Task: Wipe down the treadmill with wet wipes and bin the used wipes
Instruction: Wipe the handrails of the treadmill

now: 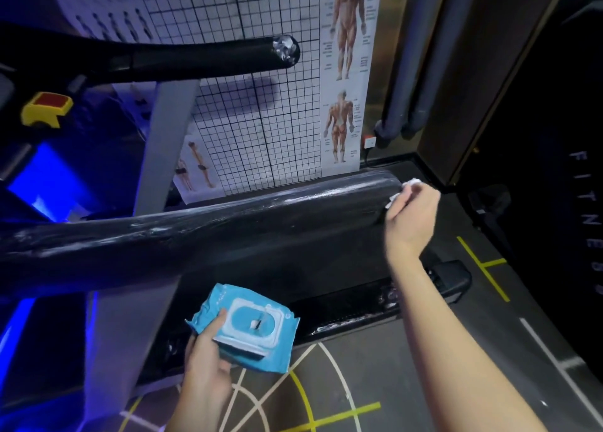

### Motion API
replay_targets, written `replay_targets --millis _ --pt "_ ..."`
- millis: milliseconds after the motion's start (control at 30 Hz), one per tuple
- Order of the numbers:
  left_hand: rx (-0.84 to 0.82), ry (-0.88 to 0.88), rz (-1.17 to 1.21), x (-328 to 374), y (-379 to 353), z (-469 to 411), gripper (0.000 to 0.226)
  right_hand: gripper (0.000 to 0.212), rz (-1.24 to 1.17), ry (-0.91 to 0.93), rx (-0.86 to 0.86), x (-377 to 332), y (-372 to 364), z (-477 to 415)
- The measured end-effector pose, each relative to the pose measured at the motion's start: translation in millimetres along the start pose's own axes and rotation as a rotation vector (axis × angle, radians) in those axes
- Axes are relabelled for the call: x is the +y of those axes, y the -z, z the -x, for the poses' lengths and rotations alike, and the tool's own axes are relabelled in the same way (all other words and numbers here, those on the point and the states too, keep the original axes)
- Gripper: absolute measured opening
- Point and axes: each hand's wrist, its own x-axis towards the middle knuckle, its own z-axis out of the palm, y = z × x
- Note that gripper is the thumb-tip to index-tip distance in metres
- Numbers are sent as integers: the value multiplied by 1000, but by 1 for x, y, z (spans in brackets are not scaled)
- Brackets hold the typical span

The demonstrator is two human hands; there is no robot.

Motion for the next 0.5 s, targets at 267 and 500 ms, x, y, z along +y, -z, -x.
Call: replay_targets --millis 267,500 --pt "23 -10 22 0 7 3 53 13 -239 155 -107 -12 4 60" --pt "-7 -1 22 2 9 6 51 20 -242 259 -266 -3 -14 61"
